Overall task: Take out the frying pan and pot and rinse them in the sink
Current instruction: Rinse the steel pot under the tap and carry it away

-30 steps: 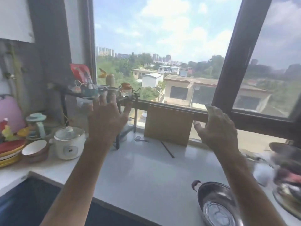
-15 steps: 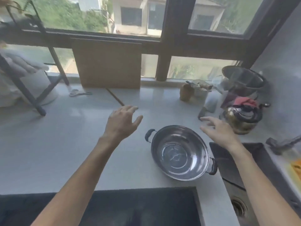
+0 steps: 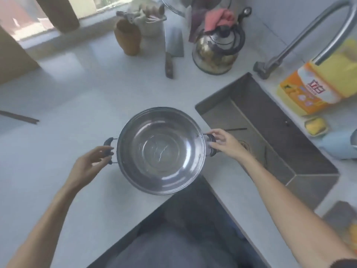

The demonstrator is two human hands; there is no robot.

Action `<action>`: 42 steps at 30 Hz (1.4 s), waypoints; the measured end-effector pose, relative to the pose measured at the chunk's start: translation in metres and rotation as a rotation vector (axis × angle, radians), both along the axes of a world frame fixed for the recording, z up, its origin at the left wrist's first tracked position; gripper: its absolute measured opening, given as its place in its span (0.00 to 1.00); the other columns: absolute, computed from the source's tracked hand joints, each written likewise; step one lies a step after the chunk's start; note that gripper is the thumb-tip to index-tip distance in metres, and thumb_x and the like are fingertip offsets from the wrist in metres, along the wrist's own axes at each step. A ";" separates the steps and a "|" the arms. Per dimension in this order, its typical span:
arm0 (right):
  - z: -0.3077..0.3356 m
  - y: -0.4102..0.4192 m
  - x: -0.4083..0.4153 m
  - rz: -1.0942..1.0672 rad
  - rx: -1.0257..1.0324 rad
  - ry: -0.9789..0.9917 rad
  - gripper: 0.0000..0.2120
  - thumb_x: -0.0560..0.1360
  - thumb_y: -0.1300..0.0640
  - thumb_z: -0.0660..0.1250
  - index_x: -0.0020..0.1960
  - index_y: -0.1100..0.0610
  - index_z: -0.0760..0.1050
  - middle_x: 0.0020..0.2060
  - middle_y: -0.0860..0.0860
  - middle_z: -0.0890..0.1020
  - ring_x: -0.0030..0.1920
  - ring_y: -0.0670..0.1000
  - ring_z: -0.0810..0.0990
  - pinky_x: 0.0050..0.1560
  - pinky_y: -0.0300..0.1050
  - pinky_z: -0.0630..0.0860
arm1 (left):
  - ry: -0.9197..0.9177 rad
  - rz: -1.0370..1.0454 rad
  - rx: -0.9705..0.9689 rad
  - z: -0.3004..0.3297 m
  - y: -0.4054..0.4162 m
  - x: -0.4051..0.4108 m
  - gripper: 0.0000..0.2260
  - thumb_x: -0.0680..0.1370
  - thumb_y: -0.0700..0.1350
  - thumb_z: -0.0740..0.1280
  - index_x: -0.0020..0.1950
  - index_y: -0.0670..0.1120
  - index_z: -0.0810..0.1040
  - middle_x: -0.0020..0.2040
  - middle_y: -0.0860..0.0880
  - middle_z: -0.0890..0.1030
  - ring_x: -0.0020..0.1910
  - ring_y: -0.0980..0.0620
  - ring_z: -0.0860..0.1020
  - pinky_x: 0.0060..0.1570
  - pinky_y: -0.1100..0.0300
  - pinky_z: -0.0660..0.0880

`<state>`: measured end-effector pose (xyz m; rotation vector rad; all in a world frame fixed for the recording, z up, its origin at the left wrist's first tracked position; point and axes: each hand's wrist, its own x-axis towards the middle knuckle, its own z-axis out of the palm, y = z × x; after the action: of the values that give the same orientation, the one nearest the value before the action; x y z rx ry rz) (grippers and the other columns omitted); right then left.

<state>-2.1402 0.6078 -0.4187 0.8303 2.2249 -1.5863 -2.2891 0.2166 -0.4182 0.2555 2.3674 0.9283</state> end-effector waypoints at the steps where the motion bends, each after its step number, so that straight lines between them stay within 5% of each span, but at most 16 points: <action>1: -0.003 0.004 0.000 0.020 -0.026 0.008 0.12 0.74 0.64 0.68 0.54 0.52 0.74 0.53 0.56 0.79 0.38 0.40 0.82 0.40 0.35 0.78 | -0.013 0.004 0.004 -0.002 0.003 -0.001 0.12 0.77 0.39 0.67 0.49 0.58 0.79 0.45 0.61 0.83 0.43 0.64 0.81 0.45 0.75 0.73; 5: -0.004 0.018 0.004 0.135 -0.079 -0.018 0.06 0.72 0.64 0.69 0.46 0.54 0.77 0.42 0.58 0.80 0.36 0.54 0.84 0.46 0.42 0.78 | -0.020 0.040 0.010 0.011 0.023 -0.002 0.16 0.76 0.38 0.67 0.44 0.61 0.81 0.45 0.51 0.84 0.42 0.57 0.82 0.45 0.73 0.74; 9: 0.009 0.054 0.024 0.033 -0.090 0.073 0.06 0.72 0.63 0.69 0.44 0.52 0.78 0.32 0.49 0.81 0.33 0.53 0.84 0.48 0.41 0.75 | 0.002 0.015 0.080 0.036 0.065 -0.017 0.13 0.77 0.41 0.66 0.52 0.60 0.80 0.48 0.53 0.83 0.44 0.65 0.81 0.56 0.52 0.74; 12: 0.021 0.100 0.056 -0.130 -0.082 0.142 0.07 0.72 0.63 0.69 0.47 0.53 0.79 0.37 0.57 0.79 0.34 0.50 0.82 0.43 0.38 0.76 | 0.060 -0.094 0.088 0.044 0.132 -0.035 0.12 0.77 0.47 0.64 0.59 0.58 0.78 0.50 0.55 0.83 0.52 0.54 0.81 0.61 0.43 0.72; 14: 0.025 0.132 0.083 -0.216 -0.056 0.152 0.09 0.72 0.65 0.70 0.51 0.55 0.78 0.43 0.58 0.81 0.40 0.47 0.80 0.44 0.33 0.75 | 0.068 -0.136 0.166 0.053 0.197 -0.036 0.11 0.78 0.43 0.65 0.54 0.57 0.81 0.46 0.56 0.84 0.48 0.54 0.82 0.59 0.51 0.75; 17: 0.023 0.175 0.124 -0.351 -0.009 0.142 0.15 0.71 0.65 0.70 0.54 0.52 0.76 0.49 0.47 0.81 0.44 0.37 0.80 0.47 0.29 0.73 | 0.059 -0.314 0.164 0.050 0.301 -0.043 0.22 0.77 0.35 0.65 0.42 0.65 0.81 0.37 0.61 0.83 0.38 0.63 0.80 0.47 0.70 0.76; 21: -0.010 0.218 0.155 -0.481 0.046 0.048 0.14 0.71 0.64 0.70 0.52 0.49 0.75 0.47 0.43 0.80 0.41 0.34 0.79 0.44 0.27 0.72 | 0.130 -0.627 -0.025 0.014 0.408 -0.055 0.16 0.75 0.41 0.68 0.38 0.65 0.76 0.44 0.50 0.83 0.46 0.47 0.81 0.52 0.51 0.76; 24: -0.066 0.235 0.172 -0.554 0.062 -0.032 0.14 0.71 0.65 0.69 0.54 0.54 0.74 0.47 0.41 0.77 0.44 0.37 0.77 0.40 0.24 0.71 | 0.166 -0.827 -0.104 -0.028 0.466 -0.051 0.13 0.74 0.44 0.68 0.38 0.64 0.73 0.42 0.53 0.81 0.45 0.48 0.80 0.52 0.53 0.75; 27: -0.126 0.235 0.184 -0.590 0.030 -0.113 0.13 0.71 0.67 0.69 0.53 0.56 0.73 0.48 0.46 0.78 0.45 0.41 0.77 0.41 0.28 0.71 | 0.191 -0.930 -0.229 -0.079 0.500 -0.048 0.08 0.74 0.46 0.65 0.48 0.60 0.77 0.40 0.55 0.79 0.45 0.50 0.78 0.47 0.58 0.72; 33: -0.205 0.229 0.178 -0.670 0.031 -0.179 0.16 0.70 0.69 0.69 0.45 0.48 0.73 0.47 0.53 0.81 0.34 0.35 0.79 0.39 0.25 0.72 | 0.185 -0.930 -0.417 -0.158 0.513 -0.048 0.08 0.76 0.47 0.64 0.52 0.58 0.78 0.44 0.57 0.78 0.51 0.51 0.78 0.43 0.60 0.66; 42: -0.235 0.244 0.169 -0.702 0.003 -0.155 0.16 0.69 0.69 0.70 0.45 0.48 0.74 0.46 0.51 0.81 0.36 0.38 0.80 0.42 0.26 0.73 | 0.184 -0.805 -0.445 -0.190 0.516 -0.043 0.08 0.77 0.45 0.62 0.50 0.57 0.77 0.47 0.55 0.78 0.52 0.48 0.78 0.45 0.58 0.67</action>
<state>-1.9713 0.8515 -0.6538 1.8075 1.9221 -1.6961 -2.3324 0.7323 -0.6078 1.0398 2.2287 -0.0011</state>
